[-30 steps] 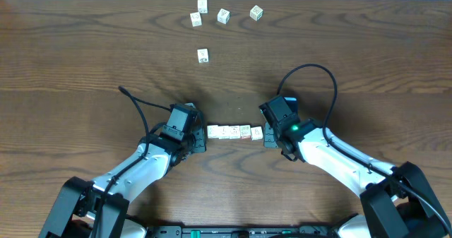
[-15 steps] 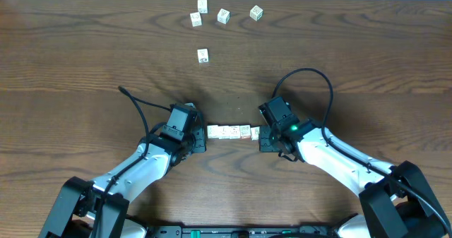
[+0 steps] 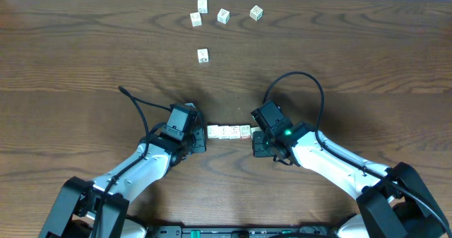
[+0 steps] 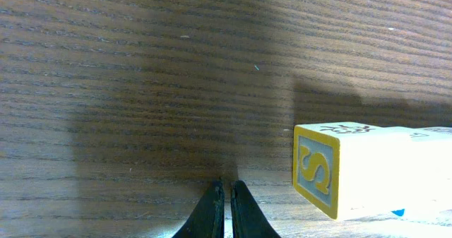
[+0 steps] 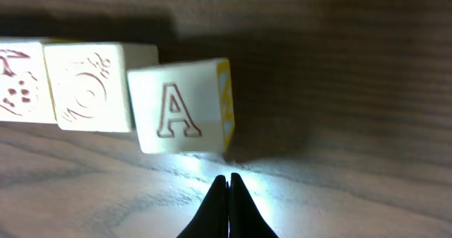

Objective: Lift 5 blocks

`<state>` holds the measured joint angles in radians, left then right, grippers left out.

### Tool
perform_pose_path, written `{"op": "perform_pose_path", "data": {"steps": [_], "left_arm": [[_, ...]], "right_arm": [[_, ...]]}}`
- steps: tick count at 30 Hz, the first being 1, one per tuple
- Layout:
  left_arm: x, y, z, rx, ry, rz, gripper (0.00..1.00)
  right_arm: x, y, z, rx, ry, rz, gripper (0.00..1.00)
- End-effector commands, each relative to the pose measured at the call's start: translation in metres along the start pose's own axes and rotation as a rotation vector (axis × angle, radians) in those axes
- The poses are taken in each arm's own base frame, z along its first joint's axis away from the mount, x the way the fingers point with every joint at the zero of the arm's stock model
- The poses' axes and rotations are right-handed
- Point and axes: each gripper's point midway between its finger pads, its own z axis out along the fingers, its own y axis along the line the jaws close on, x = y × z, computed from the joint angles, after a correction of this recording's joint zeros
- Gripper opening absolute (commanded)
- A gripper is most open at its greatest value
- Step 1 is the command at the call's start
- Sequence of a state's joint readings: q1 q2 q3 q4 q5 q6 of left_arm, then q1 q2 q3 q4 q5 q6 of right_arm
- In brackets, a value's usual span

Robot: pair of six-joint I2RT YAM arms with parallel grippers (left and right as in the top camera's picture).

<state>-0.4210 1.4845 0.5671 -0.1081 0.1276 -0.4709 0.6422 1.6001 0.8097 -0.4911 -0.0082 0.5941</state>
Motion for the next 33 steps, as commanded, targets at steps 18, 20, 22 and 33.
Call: {"op": "perform_pose_path", "data": {"steps": [18,20,22,33], "left_arm": [[0.001,0.003,-0.001,-0.012,-0.004,0.014,0.07],[0.001,0.003,-0.001,-0.012,-0.004,0.014,0.07],[0.001,0.003,-0.001,-0.012,-0.004,0.014,0.07],[0.001,0.003,-0.001,-0.012,-0.004,0.014,0.08]], "right_arm": [[-0.015,0.011,0.0,-0.033,-0.064,-0.032,0.01],[-0.015,0.011,0.0,-0.033,-0.065,-0.031,0.01],[-0.016,0.011,0.0,-0.035,-0.068,-0.035,0.01],[-0.019,0.014,-0.001,-0.045,-0.083,-0.035,0.01]]}}
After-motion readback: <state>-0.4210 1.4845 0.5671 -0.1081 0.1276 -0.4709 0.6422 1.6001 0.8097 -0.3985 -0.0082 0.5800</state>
